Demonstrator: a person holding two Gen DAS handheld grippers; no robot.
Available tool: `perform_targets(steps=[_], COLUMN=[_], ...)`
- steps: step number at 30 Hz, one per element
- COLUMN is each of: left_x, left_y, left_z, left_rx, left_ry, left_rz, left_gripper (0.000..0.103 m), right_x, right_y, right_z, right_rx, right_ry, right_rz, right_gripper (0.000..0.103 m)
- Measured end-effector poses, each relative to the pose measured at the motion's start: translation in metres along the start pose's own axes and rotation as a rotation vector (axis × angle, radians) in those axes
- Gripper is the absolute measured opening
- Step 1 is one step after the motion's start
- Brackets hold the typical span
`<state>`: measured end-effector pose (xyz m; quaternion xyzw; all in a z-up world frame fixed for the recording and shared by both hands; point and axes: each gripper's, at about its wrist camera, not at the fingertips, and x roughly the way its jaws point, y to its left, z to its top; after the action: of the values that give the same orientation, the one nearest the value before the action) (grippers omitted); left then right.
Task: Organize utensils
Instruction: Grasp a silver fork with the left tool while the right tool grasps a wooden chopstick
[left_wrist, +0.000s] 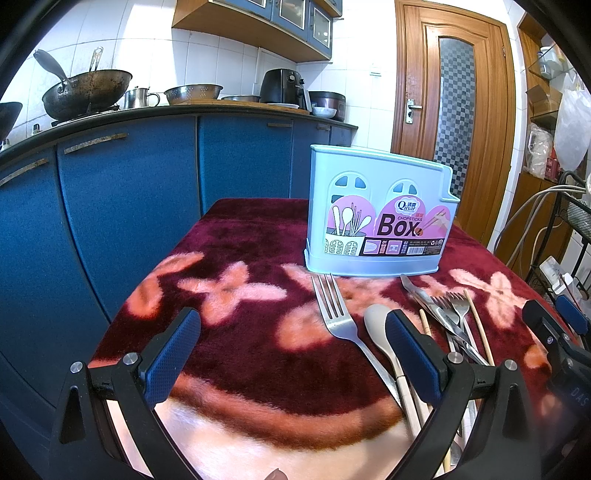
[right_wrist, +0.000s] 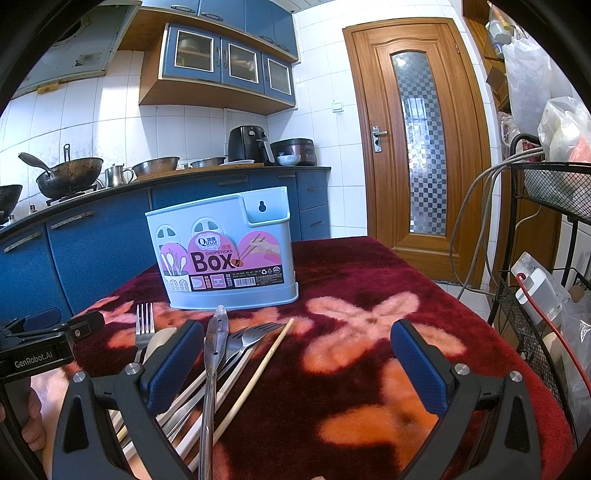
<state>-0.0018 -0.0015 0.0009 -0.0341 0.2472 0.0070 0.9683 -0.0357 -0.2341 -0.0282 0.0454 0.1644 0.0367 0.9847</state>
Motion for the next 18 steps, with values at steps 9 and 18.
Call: perform_targets(steps=[9, 18], left_x=[0.001, 0.01], left_y=[0.001, 0.002], left_z=[0.001, 0.008], left_rx=[0.001, 0.013], left_ry=[0.002, 0.068], left_rz=[0.004, -0.017], left_gripper=[0.101, 0.101], right_x=[0.001, 0.012], right_y=[0.001, -0.008], right_z=[0.004, 0.015], right_rx=[0.011, 0.005], right_ry=[0.037, 0.16], right_rz=[0.004, 0.022], right_gripper=[0.103, 0.103])
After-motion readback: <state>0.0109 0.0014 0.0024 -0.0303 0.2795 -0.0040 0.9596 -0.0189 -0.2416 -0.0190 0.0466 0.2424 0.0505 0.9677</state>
